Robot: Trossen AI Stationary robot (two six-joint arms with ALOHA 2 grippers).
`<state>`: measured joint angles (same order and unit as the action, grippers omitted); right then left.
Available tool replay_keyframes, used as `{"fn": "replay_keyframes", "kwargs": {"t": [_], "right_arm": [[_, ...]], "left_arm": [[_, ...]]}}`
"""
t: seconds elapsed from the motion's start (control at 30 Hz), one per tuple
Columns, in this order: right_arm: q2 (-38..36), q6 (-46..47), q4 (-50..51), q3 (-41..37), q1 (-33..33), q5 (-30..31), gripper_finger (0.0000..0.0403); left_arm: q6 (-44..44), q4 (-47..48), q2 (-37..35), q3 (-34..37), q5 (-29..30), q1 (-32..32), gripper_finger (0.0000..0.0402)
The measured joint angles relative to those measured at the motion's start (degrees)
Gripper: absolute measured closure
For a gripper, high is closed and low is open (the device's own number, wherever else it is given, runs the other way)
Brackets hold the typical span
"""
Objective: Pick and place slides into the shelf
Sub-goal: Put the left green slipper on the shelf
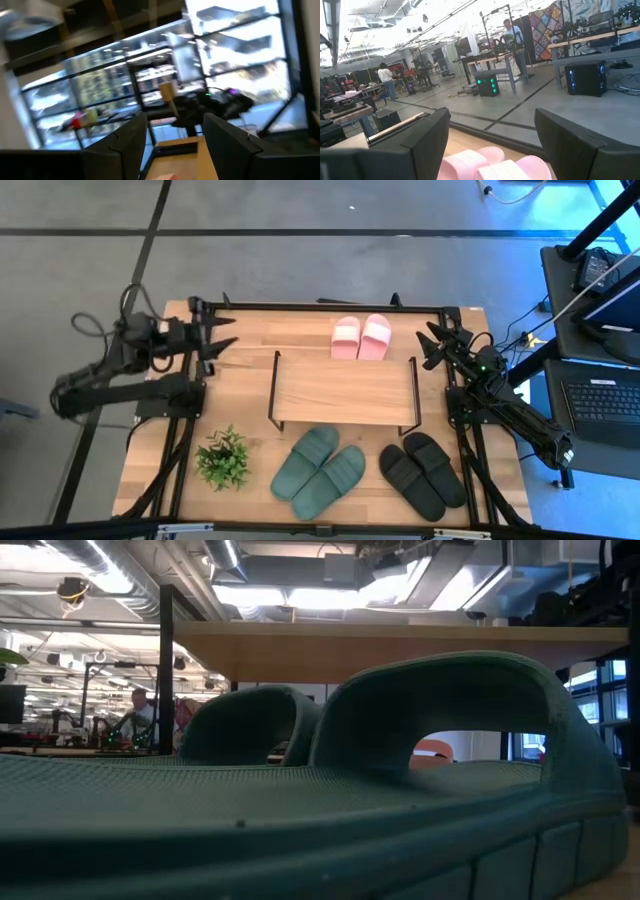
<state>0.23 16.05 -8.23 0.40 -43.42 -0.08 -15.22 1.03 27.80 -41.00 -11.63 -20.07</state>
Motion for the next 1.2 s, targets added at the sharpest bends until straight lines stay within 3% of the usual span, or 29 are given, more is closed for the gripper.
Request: {"fn": "replay_keyframes", "kwargs": {"t": [0.1, 0.2, 0.37, 0.43, 0.73, 0.83, 1.03, 1.2], "right_arm": [[0.0, 0.0, 0.2, 0.0, 0.0, 0.0, 0.0111], [0.0, 0.0, 1.1, 0.0, 0.0, 0.0, 0.0111], [0.0, 0.0, 2.6, 0.0, 0.0, 0.0, 0.0111], [0.0, 0.0, 4.3, 0.0, 0.0, 0.0, 0.0111], [0.2, -3.0, 7.1, 0.0, 0.0, 0.0, 0.0111], [0.2, -2.9, 7.1, 0.0, 0.0, 0.0, 0.0111], [0.2, -3.0, 7.1, 0.0, 0.0, 0.0, 0.0111], [0.2, -3.0, 7.1, 0.0, 0.0, 0.0, 0.0111]], "left_arm": [[-6.7, 4.2, 8.7, -6.6, 0.5, 6.4, 0.0214], [-13.5, 11.3, 16.8, -12.8, 7.6, 14.4, 0.0214], [-23.6, 20.6, 26.9, -23.1, 32.5, 31.0, 0.0214], [-23.9, 21.4, 30.3, -25.1, 39.8, 36.7, 0.0214], [-18.0, 21.4, 45.8, -27.6, 54.3, 50.7, 0.0214], [-16.9, 21.3, 50.4, -27.6, 55.7, 52.8, 0.0214], [-5.2, 17.3, 58.8, -27.6, 55.4, 54.2, 0.0214], [-4.1, 14.3, 64.9, -27.6, 52.4, 54.8, 0.0214]]}}
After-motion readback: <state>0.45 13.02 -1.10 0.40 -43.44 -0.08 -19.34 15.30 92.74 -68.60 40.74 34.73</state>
